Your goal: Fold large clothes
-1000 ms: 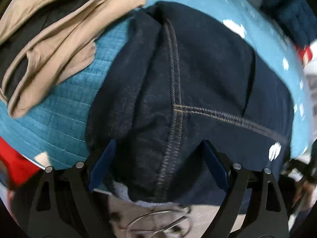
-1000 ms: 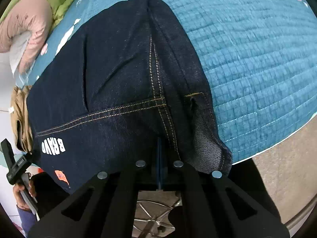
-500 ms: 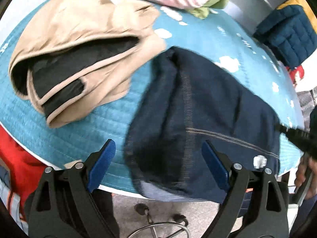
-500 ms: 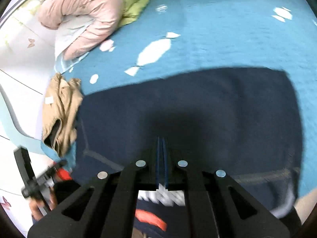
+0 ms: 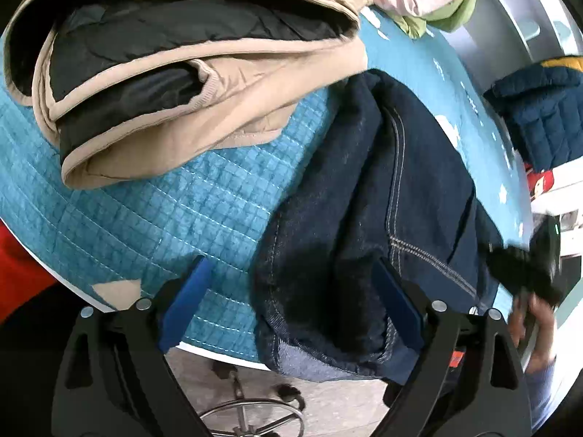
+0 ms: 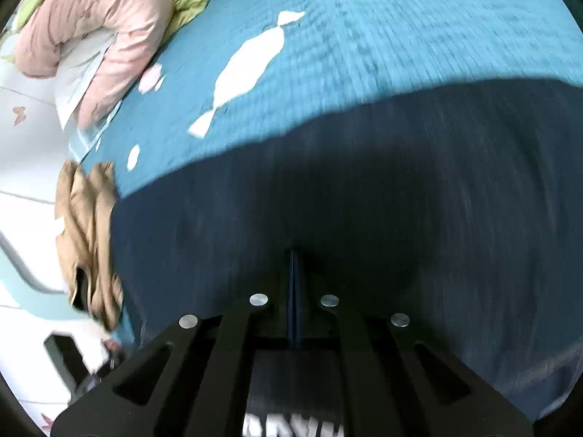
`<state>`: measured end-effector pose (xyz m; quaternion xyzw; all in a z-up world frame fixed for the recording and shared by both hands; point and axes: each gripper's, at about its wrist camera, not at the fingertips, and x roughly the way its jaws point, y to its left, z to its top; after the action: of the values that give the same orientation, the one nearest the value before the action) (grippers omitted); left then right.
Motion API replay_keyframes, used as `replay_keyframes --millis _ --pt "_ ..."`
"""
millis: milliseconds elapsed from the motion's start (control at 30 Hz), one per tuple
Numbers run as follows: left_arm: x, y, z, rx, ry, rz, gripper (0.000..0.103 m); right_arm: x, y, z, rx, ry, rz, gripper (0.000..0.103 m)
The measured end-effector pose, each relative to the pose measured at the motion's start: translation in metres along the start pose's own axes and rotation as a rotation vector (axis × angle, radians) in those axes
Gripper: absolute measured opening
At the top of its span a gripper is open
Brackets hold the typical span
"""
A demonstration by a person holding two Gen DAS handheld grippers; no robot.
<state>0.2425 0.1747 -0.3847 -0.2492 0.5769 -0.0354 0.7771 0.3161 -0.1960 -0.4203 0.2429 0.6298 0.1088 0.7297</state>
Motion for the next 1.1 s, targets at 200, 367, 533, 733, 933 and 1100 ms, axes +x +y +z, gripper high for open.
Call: replay_keyframes --millis 200,367,533,733,933,1100 --pt "0.004 -0.005 -0.004 0.050 -0.002 0.027 0.092 -0.014 -0.007 -0.069 -0.030 -0.022 -0.039 0.002" --pt "0.011 -0.012 -0.007 0.098 -0.008 0.070 0.093 -0.006 -0.021 -0.070 0.035 -0.044 0.020 0.000" --pt "0.011 -0.012 -0.010 0.109 -0.017 0.068 0.093 -0.023 -0.012 -0.099 0.051 -0.006 0.081 0.007" --pt "0.004 -0.004 -0.024 0.044 0.005 0.024 0.093 0.003 -0.016 -0.127 0.037 -0.003 0.060 0.001" --pt "0.001 0.010 -0.032 -0.039 0.004 -0.045 0.091 -0.001 -0.021 -0.125 0.068 0.003 0.093 0.002" --pt "0.000 0.014 -0.032 -0.067 0.009 -0.073 0.086 -0.004 -0.014 -0.128 0.057 -0.001 0.080 0.004"
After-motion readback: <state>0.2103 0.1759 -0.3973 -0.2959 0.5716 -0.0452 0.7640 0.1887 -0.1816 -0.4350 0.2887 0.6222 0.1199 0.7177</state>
